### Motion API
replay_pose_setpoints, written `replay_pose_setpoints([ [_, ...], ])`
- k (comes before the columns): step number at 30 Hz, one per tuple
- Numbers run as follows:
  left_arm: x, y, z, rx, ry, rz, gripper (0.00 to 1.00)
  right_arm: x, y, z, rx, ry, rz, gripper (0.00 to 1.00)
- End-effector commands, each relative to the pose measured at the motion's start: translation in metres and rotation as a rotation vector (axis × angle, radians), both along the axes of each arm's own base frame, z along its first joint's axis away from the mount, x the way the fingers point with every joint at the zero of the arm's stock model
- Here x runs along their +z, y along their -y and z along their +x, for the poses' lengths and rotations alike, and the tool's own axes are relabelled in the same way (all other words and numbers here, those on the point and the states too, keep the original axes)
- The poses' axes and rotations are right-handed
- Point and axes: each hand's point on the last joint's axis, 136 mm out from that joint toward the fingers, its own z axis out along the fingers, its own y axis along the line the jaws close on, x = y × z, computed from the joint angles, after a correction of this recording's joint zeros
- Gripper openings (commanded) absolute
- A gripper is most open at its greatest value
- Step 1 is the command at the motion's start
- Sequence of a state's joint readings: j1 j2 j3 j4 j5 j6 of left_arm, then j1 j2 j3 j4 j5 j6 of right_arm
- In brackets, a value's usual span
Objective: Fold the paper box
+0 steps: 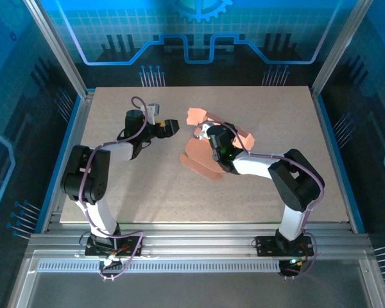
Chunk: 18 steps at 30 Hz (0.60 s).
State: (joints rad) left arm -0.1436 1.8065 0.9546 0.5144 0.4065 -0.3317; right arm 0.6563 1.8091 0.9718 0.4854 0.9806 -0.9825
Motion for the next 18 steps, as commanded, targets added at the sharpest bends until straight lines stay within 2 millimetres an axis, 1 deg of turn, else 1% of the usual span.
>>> replay_pose_setpoints([
  [1,-0.010,-0.017,0.010,0.086,-0.072,0.007,0.99,-0.001,-0.012,0.002,0.046,0.066,-0.047,0.00],
  [4,-0.019,-0.033,0.013,0.149,-0.121,0.003,0.99,-0.008,-0.017,-0.001,0.067,0.080,-0.077,0.00],
  [7,-0.027,-0.044,0.013,0.190,-0.154,0.012,0.99,-0.009,-0.027,-0.008,0.086,0.093,-0.077,0.00],
  [9,-0.029,-0.048,0.010,0.207,-0.164,0.014,0.99,-0.017,-0.033,-0.019,0.114,0.076,-0.081,0.00],
  [13,-0.031,-0.059,0.001,0.246,-0.181,0.034,0.99,-0.022,-0.050,-0.036,0.176,0.046,-0.064,0.00],
  [15,-0.033,-0.067,-0.003,0.269,-0.200,0.029,0.99,-0.023,-0.057,-0.043,0.206,0.033,-0.062,0.00],
  [18,-0.043,-0.076,-0.009,0.279,-0.273,0.002,0.99,-0.019,-0.065,-0.053,0.247,0.045,-0.051,0.00],
])
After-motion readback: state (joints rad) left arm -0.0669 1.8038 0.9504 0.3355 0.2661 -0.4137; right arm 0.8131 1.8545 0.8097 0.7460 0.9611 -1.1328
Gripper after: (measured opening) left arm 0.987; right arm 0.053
